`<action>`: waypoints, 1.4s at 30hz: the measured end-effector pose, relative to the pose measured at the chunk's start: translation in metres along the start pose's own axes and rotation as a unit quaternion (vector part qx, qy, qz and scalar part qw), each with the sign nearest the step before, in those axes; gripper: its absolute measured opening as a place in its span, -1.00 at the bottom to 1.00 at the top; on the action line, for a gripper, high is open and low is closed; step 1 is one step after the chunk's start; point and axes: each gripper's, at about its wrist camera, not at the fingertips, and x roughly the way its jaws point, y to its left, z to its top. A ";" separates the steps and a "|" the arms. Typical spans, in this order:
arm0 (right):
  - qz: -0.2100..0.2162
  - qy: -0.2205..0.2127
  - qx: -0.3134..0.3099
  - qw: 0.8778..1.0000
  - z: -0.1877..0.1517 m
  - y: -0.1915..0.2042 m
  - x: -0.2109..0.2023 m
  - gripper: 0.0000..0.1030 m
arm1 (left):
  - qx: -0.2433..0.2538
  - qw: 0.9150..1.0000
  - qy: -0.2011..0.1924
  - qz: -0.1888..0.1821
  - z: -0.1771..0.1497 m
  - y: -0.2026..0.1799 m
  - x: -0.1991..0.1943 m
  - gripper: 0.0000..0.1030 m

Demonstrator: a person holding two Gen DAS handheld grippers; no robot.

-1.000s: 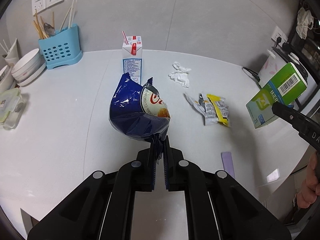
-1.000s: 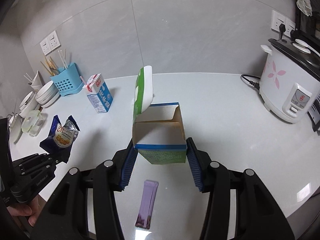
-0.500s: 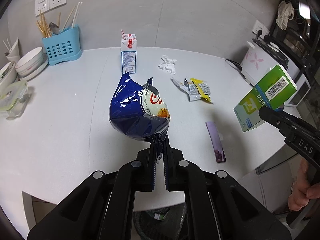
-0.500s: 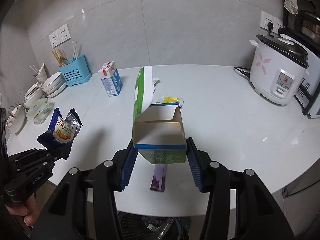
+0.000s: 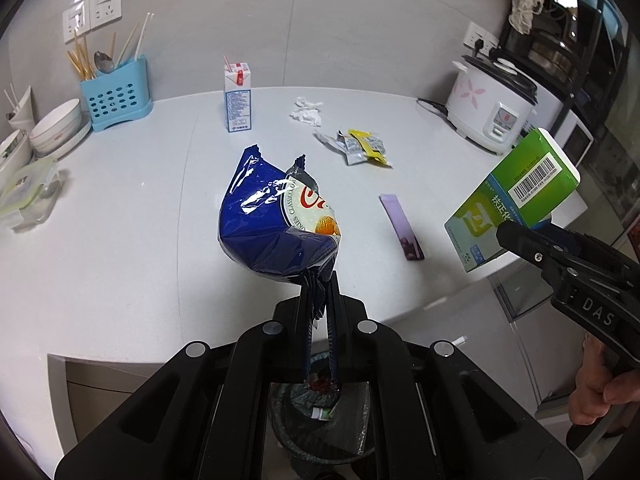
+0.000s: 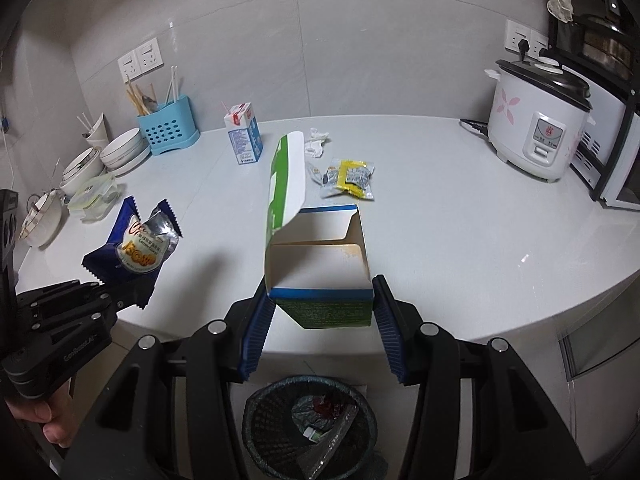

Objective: Collect trash
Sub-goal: 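Lower both held items down over the wastebasket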

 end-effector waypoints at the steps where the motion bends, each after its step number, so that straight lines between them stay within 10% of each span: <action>1: 0.001 0.001 0.000 1.000 -0.005 0.000 -0.002 -0.09 | 0.003 1.000 0.002 -0.002 -0.005 -0.002 0.000 -0.89; 42: 0.029 0.200 -0.047 0.978 -0.170 0.008 0.085 -0.09 | -0.023 0.987 0.159 -0.019 -0.185 -0.016 0.089 -0.89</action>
